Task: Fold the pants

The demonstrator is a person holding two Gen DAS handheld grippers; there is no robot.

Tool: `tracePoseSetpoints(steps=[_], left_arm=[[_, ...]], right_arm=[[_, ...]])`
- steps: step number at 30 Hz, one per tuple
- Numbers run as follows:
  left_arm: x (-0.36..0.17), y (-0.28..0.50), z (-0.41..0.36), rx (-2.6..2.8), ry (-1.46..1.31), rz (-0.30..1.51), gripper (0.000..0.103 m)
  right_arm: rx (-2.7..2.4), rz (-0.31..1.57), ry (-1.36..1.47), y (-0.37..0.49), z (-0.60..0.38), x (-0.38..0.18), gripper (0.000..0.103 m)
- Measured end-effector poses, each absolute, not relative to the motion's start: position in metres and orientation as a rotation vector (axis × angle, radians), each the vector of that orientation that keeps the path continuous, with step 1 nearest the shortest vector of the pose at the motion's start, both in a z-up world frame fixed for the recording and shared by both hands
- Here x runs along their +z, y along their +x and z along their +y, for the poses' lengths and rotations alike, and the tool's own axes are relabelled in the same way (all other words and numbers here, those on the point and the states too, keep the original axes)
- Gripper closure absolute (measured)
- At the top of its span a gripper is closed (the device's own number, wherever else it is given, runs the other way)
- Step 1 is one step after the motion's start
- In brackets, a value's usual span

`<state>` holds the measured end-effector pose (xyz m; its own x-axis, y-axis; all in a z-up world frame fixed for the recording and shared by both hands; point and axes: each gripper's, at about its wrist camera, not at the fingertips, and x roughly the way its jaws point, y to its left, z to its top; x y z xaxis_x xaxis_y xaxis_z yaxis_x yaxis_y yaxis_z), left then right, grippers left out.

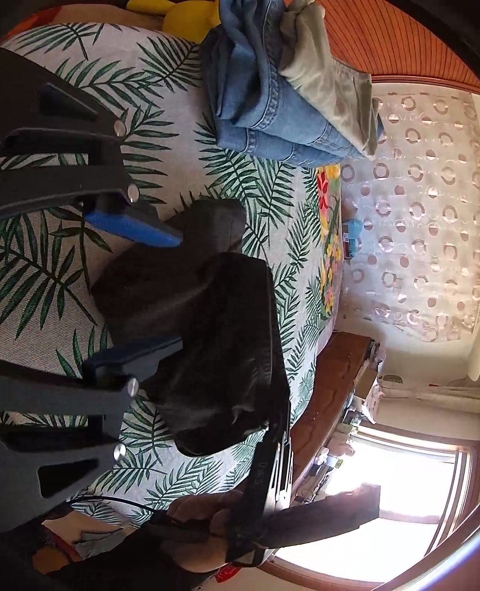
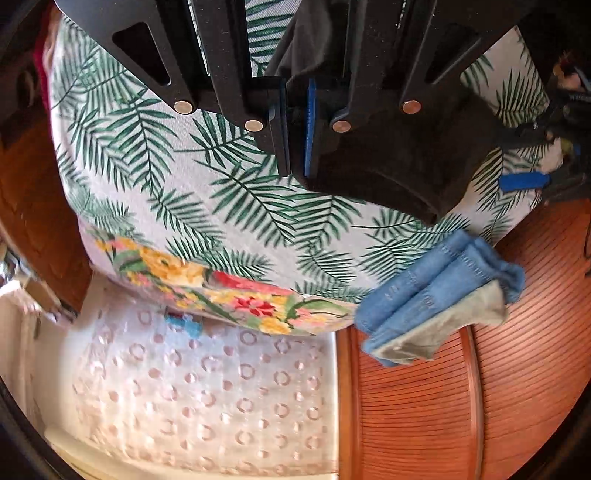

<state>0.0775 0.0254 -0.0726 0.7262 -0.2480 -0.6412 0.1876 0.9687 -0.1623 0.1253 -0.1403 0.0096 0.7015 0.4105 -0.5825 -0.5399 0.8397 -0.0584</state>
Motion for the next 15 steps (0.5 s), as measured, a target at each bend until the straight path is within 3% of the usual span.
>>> tracePoseSetpoints(steps=[3,6,15], left_arm=[[-0.077,0.075,0.025,-0.266,-0.098,0.736,0.069],[-0.080,0.073,0.024,-0.278,-0.108,0.748,0.073],[-0.089,0.074,0.019,-0.256,-0.097,0.784,0.073]], right_arm=[[0.514,0.603,-0.169,0.131,-0.153,0.011,0.086],[0.509,0.593,-0.144,0.119,-0.166,0.014,0.078],[0.535,0.664,-0.129,0.066,-0.192,-0.011,0.078]])
